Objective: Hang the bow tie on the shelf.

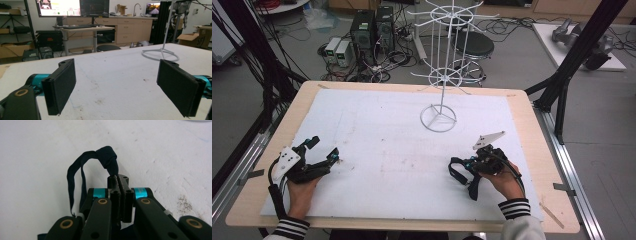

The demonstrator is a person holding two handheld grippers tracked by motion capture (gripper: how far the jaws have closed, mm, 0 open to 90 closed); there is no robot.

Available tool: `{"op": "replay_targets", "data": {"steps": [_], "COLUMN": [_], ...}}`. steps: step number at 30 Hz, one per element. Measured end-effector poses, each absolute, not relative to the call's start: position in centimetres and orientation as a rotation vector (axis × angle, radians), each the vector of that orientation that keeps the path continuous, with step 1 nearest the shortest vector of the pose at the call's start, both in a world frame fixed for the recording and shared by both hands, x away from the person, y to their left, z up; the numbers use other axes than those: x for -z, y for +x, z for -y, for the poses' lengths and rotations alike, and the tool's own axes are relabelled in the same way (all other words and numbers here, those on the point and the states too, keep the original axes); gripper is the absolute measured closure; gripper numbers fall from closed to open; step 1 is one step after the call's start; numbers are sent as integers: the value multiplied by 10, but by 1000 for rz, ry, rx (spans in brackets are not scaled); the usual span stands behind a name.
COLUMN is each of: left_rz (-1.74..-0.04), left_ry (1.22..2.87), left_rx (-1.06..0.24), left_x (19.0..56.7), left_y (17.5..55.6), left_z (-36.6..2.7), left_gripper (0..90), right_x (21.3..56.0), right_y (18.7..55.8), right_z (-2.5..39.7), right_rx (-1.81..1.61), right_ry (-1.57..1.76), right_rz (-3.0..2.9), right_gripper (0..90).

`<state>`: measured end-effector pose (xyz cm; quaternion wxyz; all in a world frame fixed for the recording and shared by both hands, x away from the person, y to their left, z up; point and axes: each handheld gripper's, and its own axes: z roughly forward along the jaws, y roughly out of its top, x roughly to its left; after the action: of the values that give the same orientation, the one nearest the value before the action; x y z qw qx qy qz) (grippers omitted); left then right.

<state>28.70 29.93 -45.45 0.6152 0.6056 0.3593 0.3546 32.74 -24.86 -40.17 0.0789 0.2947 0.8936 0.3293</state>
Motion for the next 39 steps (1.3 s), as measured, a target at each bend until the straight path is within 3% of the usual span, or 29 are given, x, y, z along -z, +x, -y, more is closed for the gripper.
{"op": "replay_targets", "data": {"steps": [39], "left_rz": [-826], "left_ry": [1397], "left_rx": [-820], "left_x": [455], "left_y": [287], "left_z": [-299], "left_gripper": [161], "right_x": [359], "right_y": [320], "right_z": [274], "right_rx": [-1463], "right_ry": [902], "right_rz": [-2039], "right_gripper": [889]}}
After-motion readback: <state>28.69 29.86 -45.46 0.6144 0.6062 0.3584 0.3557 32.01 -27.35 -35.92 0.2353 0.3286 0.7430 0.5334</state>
